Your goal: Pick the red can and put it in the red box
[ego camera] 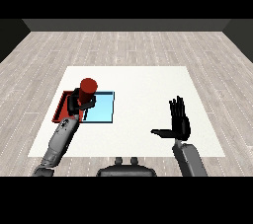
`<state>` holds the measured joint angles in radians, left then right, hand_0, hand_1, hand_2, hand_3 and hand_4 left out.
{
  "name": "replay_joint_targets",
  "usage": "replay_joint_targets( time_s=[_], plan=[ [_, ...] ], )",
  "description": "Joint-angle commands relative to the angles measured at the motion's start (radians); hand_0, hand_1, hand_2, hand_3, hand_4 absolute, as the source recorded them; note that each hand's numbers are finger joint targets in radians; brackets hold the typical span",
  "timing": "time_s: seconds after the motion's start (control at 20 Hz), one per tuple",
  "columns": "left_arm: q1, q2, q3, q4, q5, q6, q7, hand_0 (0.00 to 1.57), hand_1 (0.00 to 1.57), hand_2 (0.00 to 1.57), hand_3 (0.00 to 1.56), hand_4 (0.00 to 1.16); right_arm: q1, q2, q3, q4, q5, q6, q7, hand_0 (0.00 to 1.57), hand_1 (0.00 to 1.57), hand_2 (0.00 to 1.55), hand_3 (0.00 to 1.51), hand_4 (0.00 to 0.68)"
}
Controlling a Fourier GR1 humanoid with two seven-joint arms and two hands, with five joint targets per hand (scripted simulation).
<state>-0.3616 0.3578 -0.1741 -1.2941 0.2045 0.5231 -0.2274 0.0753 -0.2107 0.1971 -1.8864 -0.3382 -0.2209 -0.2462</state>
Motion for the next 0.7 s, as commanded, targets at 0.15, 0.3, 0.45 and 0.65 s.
replay_joint_targets(
  time_s=[0.15,0.3,0.45,0.65],
  plan=[
    [-0.037,0.163,0.079,0.302,-0.041,-0.086,0.063,1.57,1.57,1.55,1.5,1.11,0.016,0.001,-0.054,0.096,-0.043,0.064,-0.06,0.0,0.0,0.0,0.0,0.0],
    [-0.089,0.185,0.094,0.498,-0.05,-0.131,0.093,1.57,1.57,1.56,1.48,1.05,-0.031,-0.004,-0.069,0.13,-0.029,0.04,-0.027,0.0,0.0,0.0,0.0,0.0],
    [-0.166,0.16,0.057,0.69,-0.132,-0.086,0.127,1.57,1.57,1.52,1.43,1.02,-0.074,0.016,-0.077,0.155,-0.027,0.022,-0.026,0.0,0.0,0.0,0.0,0.0],
    [-0.222,0.174,0.035,0.887,-0.195,-0.088,0.184,0.94,0.94,0.85,0.67,0.89,-0.089,0.013,-0.086,0.181,-0.037,0.046,-0.036,0.0,0.0,0.0,0.0,0.0]
  ],
)
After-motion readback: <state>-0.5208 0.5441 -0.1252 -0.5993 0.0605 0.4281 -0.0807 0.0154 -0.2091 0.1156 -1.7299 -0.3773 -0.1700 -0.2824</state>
